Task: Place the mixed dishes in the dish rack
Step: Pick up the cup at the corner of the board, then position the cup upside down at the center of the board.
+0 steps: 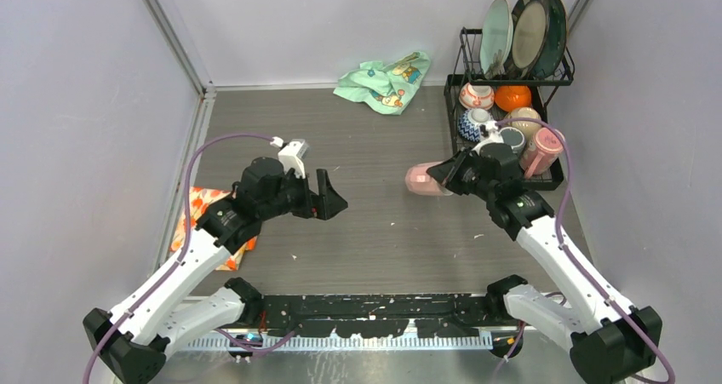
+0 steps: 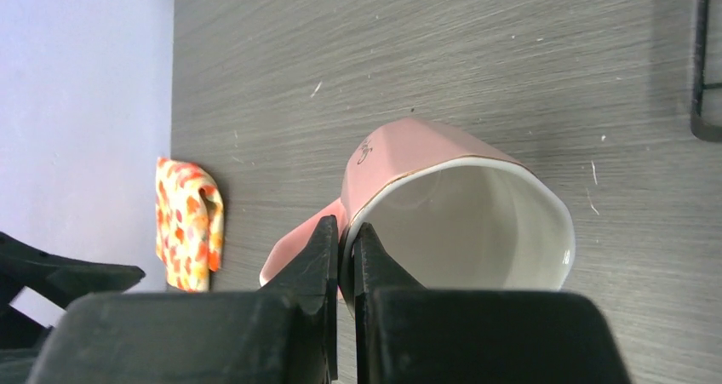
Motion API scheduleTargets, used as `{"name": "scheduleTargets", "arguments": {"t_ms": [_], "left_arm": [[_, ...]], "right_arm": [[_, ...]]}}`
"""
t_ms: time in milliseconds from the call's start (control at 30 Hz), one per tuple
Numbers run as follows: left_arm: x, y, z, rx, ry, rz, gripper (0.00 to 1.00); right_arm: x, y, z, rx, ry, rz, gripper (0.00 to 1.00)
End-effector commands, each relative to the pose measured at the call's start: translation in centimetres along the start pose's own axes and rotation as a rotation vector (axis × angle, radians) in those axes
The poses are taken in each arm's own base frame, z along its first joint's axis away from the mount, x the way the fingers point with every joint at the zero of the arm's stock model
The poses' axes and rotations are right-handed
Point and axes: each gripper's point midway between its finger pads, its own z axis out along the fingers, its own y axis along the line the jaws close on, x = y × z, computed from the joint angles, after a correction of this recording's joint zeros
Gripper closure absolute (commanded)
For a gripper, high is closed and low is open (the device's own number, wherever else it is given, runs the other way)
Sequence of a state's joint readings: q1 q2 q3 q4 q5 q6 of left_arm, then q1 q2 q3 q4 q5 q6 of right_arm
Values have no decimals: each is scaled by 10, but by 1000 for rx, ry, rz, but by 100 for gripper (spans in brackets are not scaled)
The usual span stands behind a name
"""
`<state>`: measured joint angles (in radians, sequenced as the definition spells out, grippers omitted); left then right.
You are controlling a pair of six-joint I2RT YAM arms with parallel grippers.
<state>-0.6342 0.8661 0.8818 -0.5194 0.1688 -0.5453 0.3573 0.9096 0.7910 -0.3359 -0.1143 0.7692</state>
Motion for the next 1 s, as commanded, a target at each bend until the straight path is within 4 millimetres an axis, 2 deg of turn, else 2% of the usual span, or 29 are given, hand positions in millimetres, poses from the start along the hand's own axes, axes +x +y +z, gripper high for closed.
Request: {"name": "scheduleTargets", "arguments": {"t_ms": [0,67,200,300,367,400,500,600,833,967], "left_arm": [[-18,-44,-4,182,-7,-98,10],[-19,-47,-1,199,-6,-88,11],[-18,-31,5,132,-16,-34,9],[-13,-40,1,181,45,4,10],[-9,-41,2,190,82,16,11],[-8,-37,3,171,82,18,12],[-8,-22,8,101,59,33,12],[-9,-9,10,34,42,8,11],[0,-11,12,54,83,-49,15],[5,23,15,-68,94,-163,15]], "right_arm": [[-25,65,-4,-248,-93,-204,99],[-20,78,-5,-320,-85,-270,99],[-19,102,-8,-432,-70,-304,99],[-14,111,-7,-469,-23,-316,99],[-13,104,1,-436,-21,-301,99],[-13,99,7,-412,-21,-277,99],[-8,104,20,-465,-18,-232,99],[0,97,35,-435,-6,-257,99],[29,77,67,-410,81,-324,99],[56,70,86,-460,158,-321,99]]}}
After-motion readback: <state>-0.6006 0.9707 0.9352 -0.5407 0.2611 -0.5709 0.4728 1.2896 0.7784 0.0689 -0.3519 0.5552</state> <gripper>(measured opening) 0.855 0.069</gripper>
